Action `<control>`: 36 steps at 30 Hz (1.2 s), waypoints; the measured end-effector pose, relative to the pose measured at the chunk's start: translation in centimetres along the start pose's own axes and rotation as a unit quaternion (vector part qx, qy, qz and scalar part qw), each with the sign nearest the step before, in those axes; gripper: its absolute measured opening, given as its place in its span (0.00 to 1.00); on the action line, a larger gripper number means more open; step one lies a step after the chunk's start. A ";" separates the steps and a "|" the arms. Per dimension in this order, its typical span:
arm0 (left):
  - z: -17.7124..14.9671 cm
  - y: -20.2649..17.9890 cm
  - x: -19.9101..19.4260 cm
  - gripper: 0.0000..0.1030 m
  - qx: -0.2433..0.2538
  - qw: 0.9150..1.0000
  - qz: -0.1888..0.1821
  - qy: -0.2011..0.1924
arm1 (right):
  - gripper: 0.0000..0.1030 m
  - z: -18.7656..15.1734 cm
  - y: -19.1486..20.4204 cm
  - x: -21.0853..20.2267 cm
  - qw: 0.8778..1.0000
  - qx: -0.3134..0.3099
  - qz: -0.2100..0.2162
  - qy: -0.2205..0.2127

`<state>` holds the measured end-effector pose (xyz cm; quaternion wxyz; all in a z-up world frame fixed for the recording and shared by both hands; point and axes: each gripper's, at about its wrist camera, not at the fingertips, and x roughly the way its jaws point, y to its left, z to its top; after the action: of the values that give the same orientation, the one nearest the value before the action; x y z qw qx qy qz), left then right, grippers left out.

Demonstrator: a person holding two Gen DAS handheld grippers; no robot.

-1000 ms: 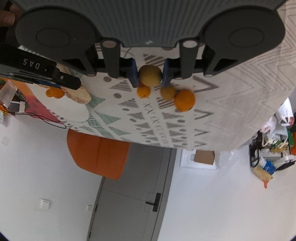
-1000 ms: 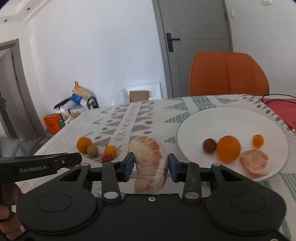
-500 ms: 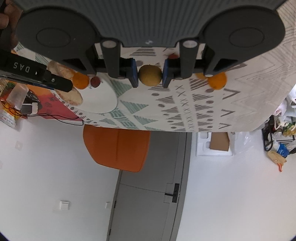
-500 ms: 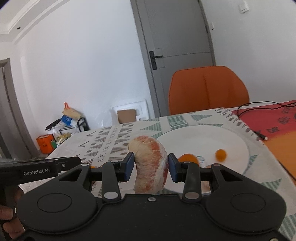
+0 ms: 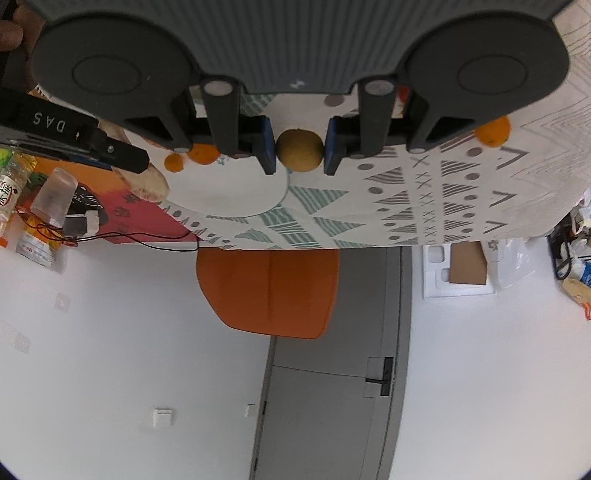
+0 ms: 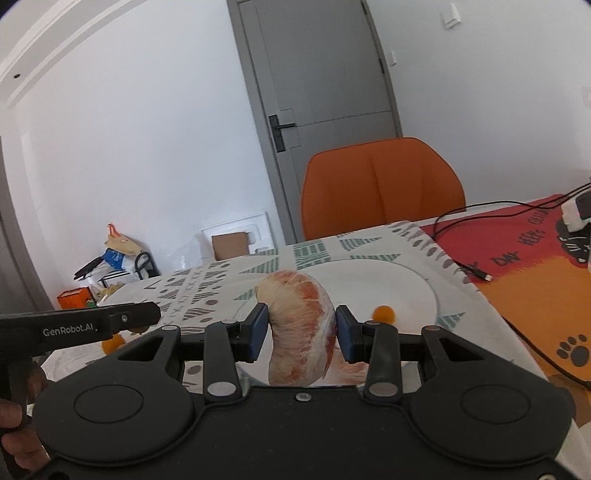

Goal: Organize fruits
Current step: 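Carry the yellow fruit with the left gripper while the right carries the pomelo segment to the plate, then open the left gripper over the plate while the right releases the pomelo segment onto it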

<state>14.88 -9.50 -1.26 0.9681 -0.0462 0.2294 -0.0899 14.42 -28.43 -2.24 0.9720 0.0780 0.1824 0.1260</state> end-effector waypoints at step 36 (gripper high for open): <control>1.4 -2.4 7.9 0.44 0.022 0.999 -0.010 0.032 | 0.37 1.0 -4.0 4.5 0.999 0.008 -0.027 0.027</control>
<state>22.09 -13.28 -3.18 0.9600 -0.0240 0.2579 -0.1060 19.74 -31.11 -3.64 0.9690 0.0774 0.2120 0.1008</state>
